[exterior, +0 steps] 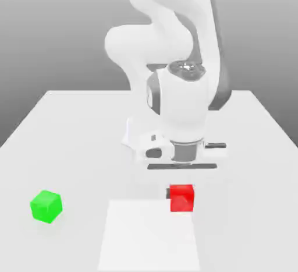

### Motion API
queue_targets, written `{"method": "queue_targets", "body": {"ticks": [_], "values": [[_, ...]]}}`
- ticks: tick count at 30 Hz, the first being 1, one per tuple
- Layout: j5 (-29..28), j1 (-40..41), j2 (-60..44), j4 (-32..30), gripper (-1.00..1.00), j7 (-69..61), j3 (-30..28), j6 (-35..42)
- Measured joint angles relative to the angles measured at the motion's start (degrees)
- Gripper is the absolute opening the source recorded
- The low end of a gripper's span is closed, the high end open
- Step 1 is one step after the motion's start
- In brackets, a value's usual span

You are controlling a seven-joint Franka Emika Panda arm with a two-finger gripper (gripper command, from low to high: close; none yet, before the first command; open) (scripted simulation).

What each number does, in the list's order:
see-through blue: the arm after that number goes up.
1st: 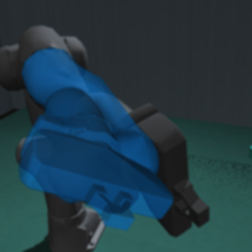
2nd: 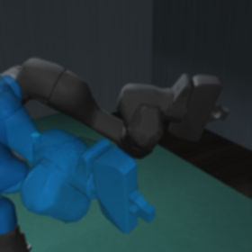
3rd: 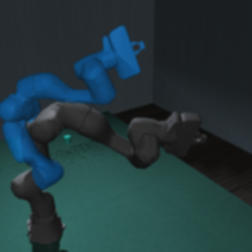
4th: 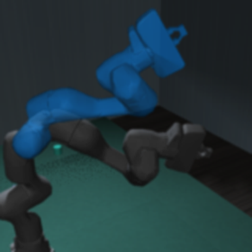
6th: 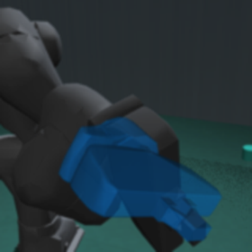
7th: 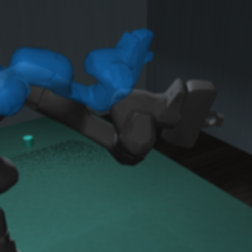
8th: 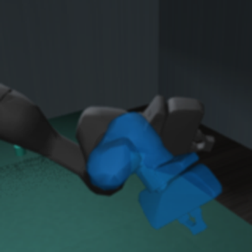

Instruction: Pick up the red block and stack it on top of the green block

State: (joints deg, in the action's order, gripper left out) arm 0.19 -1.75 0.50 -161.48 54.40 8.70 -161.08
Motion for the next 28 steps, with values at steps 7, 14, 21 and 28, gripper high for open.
{"method": "queue_targets", "body": {"ticks": [7, 14, 21, 28], "values": [[0.0, 10.8, 1.1, 2.6, -1.00, 14.9, -7.1, 3.8], [-0.4, 22.9, 1.4, 5.8, -1.00, 32.0, -12.8, 7.1], [0.3, 33.2, -2.7, 8.2, -1.00, 43.5, -15.1, 5.6], [2.2, 33.2, -9.9, 8.6, 1.00, 42.4, -13.3, -1.2]]}}
